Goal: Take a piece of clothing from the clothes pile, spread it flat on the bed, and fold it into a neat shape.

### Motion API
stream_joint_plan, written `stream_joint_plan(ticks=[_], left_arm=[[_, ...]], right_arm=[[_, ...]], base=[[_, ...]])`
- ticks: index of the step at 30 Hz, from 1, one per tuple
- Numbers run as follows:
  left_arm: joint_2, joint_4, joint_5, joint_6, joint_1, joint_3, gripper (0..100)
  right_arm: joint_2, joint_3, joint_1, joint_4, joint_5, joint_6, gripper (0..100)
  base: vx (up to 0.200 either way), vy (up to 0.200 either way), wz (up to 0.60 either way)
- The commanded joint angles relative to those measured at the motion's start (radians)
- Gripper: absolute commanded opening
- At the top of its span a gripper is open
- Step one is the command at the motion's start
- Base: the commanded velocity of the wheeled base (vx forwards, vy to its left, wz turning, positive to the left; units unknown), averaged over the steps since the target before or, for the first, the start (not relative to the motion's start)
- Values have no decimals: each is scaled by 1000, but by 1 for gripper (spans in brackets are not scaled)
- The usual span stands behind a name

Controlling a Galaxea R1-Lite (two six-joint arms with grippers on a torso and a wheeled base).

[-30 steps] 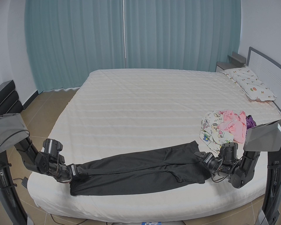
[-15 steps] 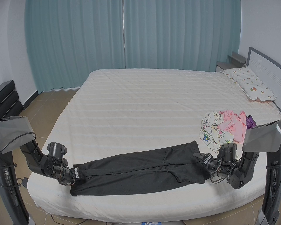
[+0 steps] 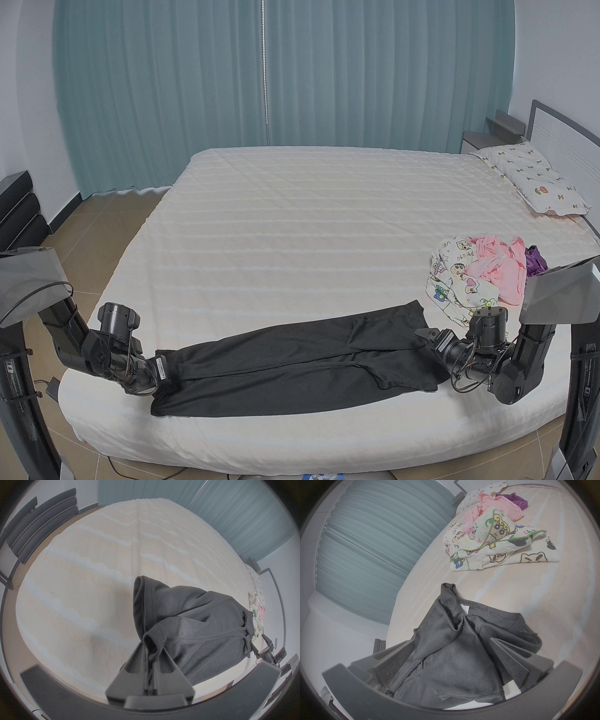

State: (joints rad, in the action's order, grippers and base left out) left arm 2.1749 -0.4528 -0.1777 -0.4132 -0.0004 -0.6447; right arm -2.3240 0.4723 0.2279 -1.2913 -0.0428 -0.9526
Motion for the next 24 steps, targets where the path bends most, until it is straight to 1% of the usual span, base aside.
stream_joint_plan(ticks=[1, 12, 15, 24], left_arm=[[-6, 0, 0, -1, 5, 0, 0], [2, -4, -8, 1, 20, 13, 0], [2, -6, -8, 1, 20, 14, 0], [-17, -6, -5, 1, 31, 13, 0]], right_arm=[[6, -6, -1, 0, 1, 0, 100], [5, -6, -1, 0, 0, 0, 100], [5, -6, -1, 0, 0, 0, 100], [5, -6, -1, 0, 1, 1, 100]], base=[[0, 0, 0], [0, 0, 0], [-200, 0, 0], [0, 0, 0]])
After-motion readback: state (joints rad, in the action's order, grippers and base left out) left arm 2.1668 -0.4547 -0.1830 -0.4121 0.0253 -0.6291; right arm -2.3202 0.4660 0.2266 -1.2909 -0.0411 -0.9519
